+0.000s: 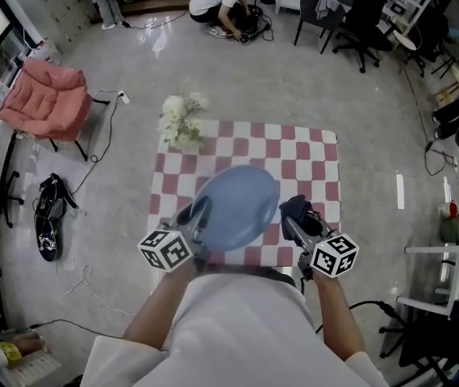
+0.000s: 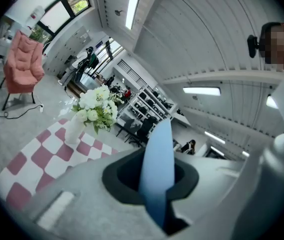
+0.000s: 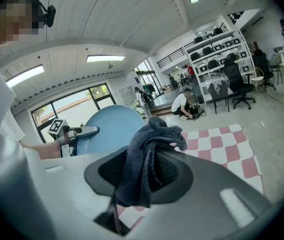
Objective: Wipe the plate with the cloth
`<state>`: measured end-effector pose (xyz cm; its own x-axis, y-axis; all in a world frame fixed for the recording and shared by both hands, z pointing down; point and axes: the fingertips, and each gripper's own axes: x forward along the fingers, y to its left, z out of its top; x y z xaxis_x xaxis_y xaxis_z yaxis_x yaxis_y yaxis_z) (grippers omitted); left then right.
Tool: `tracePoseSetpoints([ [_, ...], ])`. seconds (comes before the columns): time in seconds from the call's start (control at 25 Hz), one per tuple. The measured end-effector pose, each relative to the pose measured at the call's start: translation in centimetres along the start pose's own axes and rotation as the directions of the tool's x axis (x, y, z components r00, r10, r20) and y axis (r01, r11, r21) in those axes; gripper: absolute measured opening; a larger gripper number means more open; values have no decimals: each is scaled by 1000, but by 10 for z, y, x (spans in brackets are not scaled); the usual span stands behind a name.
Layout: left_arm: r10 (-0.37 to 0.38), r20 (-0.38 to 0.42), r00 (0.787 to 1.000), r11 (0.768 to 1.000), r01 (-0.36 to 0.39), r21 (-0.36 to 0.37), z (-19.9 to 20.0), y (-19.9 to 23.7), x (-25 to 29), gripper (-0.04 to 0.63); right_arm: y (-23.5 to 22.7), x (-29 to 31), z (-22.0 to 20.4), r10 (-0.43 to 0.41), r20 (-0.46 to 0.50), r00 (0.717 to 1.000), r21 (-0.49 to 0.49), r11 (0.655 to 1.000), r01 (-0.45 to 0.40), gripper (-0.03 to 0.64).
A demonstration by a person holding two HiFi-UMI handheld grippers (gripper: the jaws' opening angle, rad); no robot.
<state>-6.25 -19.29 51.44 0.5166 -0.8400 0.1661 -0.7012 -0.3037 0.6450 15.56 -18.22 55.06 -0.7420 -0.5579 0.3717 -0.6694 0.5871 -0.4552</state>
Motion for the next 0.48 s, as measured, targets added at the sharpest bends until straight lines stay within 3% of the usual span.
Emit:
tracePoseSetpoints([
  [0.28, 19, 12, 1000, 989, -17, -149, -17, 16, -13, 35, -5, -14, -3, -55, 68, 996, -18, 998, 56, 123],
  [0.48, 29, -2, 1000, 977, -29, -210, -29, 19, -17, 35, -11, -23, -7, -96, 84, 992, -30, 995, 99, 121],
])
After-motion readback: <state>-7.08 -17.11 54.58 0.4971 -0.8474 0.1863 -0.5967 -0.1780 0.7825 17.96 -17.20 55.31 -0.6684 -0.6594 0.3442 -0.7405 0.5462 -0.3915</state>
